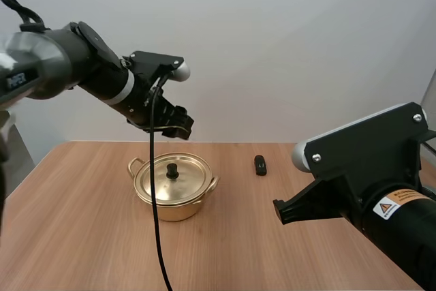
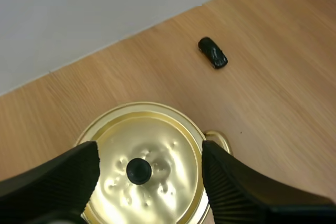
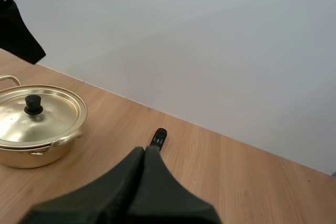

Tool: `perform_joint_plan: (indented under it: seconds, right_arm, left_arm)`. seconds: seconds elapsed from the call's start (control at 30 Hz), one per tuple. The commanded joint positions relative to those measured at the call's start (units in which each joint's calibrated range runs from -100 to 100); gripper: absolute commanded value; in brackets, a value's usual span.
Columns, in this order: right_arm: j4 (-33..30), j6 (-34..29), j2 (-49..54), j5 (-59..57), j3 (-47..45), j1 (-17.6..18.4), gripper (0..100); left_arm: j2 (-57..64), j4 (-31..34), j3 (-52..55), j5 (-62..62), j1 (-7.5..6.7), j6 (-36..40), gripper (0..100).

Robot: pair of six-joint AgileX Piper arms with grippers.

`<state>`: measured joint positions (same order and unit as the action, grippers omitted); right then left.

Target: Open the pot, put the car inside, and close it

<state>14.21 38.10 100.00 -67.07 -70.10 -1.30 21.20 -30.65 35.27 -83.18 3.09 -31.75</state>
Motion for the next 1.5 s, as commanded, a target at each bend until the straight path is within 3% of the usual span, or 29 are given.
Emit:
perform_joint_plan:
  seconds: [0.0, 0.57, 0.63, 0.73, 0.83, 0.87, 1.03, 1.23, 1.33, 1.47]
  right_arm:
    - [0.10, 0.01, 0.00, -0.22, -0.06, -0.04, 0]
    - [0.43, 0.01, 0.00, -0.19, -0.06, -0.68, 0]
    - [0.45, 0.01, 0.00, -0.19, -0.06, -0.76, 0]
    - [0.45, 0.01, 0.00, -0.19, -0.06, -0.85, 0]
    - [0.45, 0.01, 0.00, -0.19, -0.06, -0.93, 0]
    - [0.45, 0.01, 0.00, -0.19, -0.06, -0.93, 0]
    - [0.57, 1.09, -1.60, 5.39, -3.00, -0.94, 0]
    - [3.52, 6.89, -14.48, 18.72, -3.68, -1.00, 0]
    - [9.09, 11.21, -25.29, 25.82, -3.68, -1.52, 0]
    - [20.43, 12.04, -42.23, 44.52, -3.46, -1.52, 0]
  left_arm:
    - [-13.18, 0.00, 0.01, -0.19, 0.00, 0.02, 92]
    - [-19.94, 3.61, -0.26, 7.87, 0.00, 0.15, 90]
    - [-20.65, 3.83, -0.26, 7.23, 0.00, 0.15, 86]
    - [-21.10, 3.86, -0.26, 5.99, 0.00, -0.37, 62]
    - [-21.20, 4.19, -0.36, 5.79, 0.00, -1.79, 12]
    - [-21.20, 4.19, -0.74, 5.45, 0.00, -2.76, 0]
    - [-17.49, -4.22, -6.04, -3.25, 0.00, -4.27, 0]
    - [-3.29, -17.15, -14.72, -8.41, 0.71, -4.90, 0]
    - [6.31, -22.93, -17.24, -5.71, 2.39, -4.12, 0]
    - [18.60, -26.35, -18.13, -1.76, 5.04, -3.81, 0]
